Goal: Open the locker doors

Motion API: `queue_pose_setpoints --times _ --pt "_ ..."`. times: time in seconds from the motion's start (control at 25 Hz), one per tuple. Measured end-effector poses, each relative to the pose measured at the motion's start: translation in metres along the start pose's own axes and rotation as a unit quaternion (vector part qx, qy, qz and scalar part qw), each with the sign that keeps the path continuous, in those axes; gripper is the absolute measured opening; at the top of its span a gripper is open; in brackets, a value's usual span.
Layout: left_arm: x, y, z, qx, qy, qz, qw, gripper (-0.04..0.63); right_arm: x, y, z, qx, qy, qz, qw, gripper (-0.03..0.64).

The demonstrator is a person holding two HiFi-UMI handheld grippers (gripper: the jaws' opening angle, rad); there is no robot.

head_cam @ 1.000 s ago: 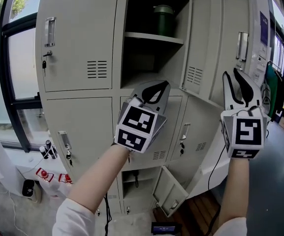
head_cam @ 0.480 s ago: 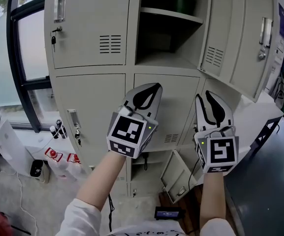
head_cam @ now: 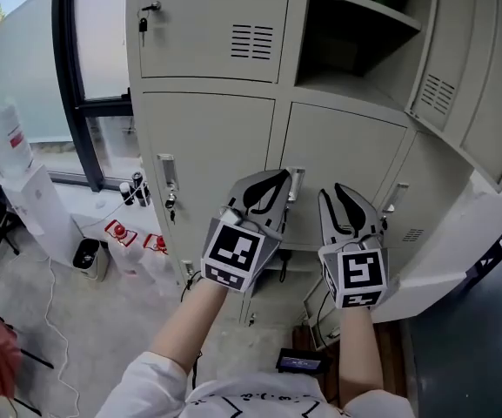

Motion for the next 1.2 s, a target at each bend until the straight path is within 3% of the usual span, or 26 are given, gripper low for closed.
queue_pose_setpoints --times 0.32,0.72,1.04,1.2 --pt "-0.066 0.006 0.052 0.016 -0.087 0.037 0.9954 0.015 0.036 0.011 0.076 0.074 -0.089 -0.025 0.993 0.084" --pt "-0.154 0.002 0.115 0.012 -0.204 0.065 0.9768 0.015 0.085 0.009 0.166 0.139 -0.185 -0.033 0.972 0.084" --pt "-0.198 0.001 0.136 0.018 -0.239 0.089 0.9667 0.015 0.115 0.008 0.217 0.174 -0.223 -0.036 0.958 0.084" --pt "-0.213 0.001 0.143 0.016 -0.248 0.096 0.9637 0.015 0.147 0.012 0.240 0.184 -0.221 -0.033 0.957 0.084"
Point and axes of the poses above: the fingertips, and each gripper's own axes: x forward along the fingers, z to its left, y out of its underside, the point moved 8 cm from there along -x, backward along the fingers, and after that the axes turned 8 degrees about -z, right-handed, at the moved point
